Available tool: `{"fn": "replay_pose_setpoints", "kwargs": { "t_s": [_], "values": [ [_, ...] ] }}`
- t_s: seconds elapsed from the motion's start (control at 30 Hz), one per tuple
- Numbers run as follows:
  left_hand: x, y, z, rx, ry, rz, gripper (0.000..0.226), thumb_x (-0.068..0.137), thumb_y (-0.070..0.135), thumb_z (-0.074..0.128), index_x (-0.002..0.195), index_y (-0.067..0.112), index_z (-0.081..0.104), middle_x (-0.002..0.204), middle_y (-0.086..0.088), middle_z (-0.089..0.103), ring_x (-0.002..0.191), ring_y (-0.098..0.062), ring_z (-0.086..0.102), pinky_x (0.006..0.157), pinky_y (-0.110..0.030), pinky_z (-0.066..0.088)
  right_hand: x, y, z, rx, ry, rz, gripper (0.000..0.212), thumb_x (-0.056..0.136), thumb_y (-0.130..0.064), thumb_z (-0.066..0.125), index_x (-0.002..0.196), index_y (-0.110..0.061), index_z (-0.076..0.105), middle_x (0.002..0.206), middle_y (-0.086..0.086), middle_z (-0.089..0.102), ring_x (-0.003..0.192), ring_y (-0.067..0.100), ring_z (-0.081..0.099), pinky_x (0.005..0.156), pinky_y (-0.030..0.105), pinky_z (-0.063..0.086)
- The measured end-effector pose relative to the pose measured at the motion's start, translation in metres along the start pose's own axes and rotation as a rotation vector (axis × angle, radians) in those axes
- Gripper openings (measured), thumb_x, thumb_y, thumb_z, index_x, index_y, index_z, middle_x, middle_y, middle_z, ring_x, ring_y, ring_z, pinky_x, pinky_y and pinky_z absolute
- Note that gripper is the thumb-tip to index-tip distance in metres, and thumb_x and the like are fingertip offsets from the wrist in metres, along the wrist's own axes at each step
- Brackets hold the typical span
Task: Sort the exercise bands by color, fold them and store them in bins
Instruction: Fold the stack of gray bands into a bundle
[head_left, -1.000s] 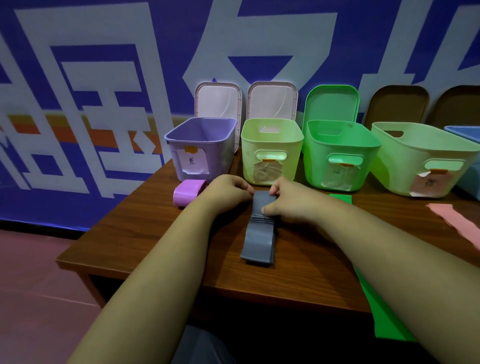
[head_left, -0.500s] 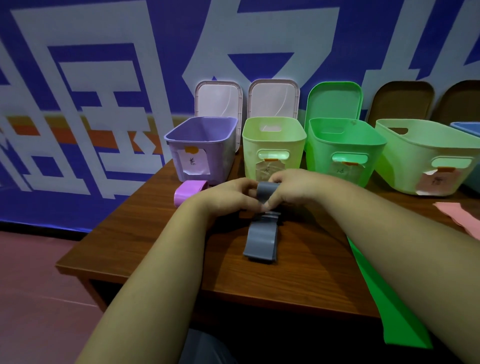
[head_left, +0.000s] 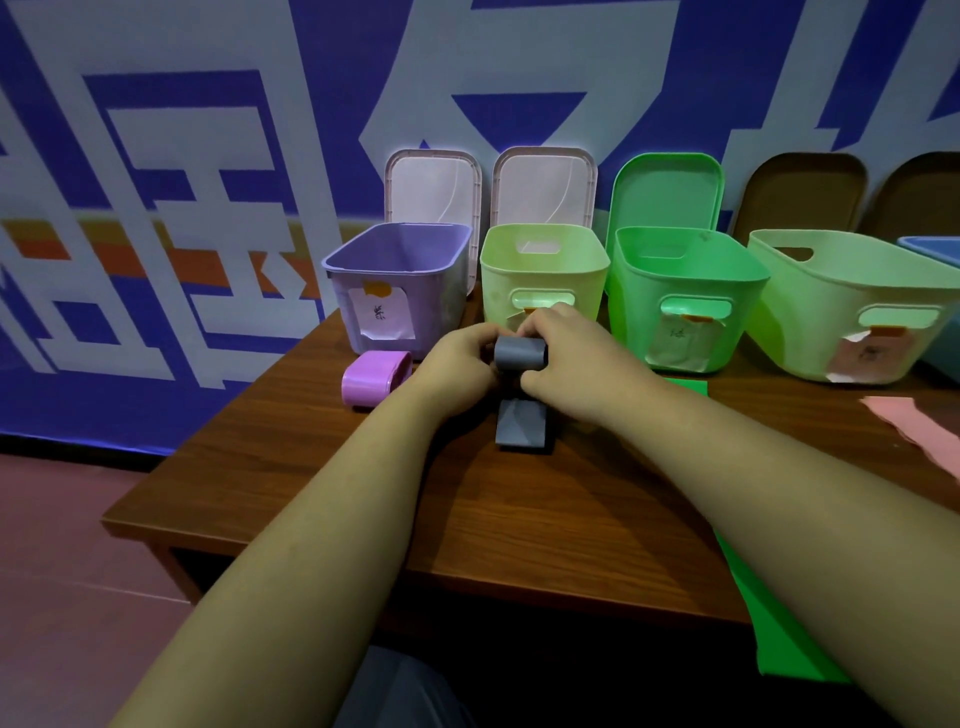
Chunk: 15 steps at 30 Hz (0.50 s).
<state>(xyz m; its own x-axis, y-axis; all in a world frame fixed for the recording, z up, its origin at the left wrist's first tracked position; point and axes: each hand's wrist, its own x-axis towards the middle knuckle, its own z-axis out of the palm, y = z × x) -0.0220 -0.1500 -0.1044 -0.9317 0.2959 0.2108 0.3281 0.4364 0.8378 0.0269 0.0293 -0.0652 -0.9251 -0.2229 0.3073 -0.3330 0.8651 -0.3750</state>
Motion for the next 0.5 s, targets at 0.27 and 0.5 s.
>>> {"fn": "replay_pose_setpoints", "kwargs": {
  "t_s": [0.27,0.5],
  "values": [
    [-0.010,-0.005,-0.017,0.005,-0.185,-0.052,0.042,0.080,-0.006,0.078,0.105,0.028,0.078,0.099,0.001,0.076,0.091,-0.017,0.073,0.078,-0.031,0.061,-0.051,-0.010,0.008,-0.088,-0.013,-0.062,0.049,0.088,-0.030,0.078,0.130,-0.034,0.053,0.130,-0.007,0.042,0.097,0.022,0.062,0.078,0.039,0.054],
    [-0.017,0.002,-0.017,-0.191,-0.276,-0.151,0.044,0.091,-0.018,0.050,0.122,0.005,0.071,0.115,-0.025,0.071,0.094,-0.021,0.069,0.082,-0.032,0.057,-0.077,-0.008,0.017,-0.161,-0.081,-0.144,0.051,0.096,-0.039,0.072,0.141,-0.032,0.050,0.140,-0.012,0.037,0.110,0.020,0.062,0.088,0.040,0.055]
  ]
}}
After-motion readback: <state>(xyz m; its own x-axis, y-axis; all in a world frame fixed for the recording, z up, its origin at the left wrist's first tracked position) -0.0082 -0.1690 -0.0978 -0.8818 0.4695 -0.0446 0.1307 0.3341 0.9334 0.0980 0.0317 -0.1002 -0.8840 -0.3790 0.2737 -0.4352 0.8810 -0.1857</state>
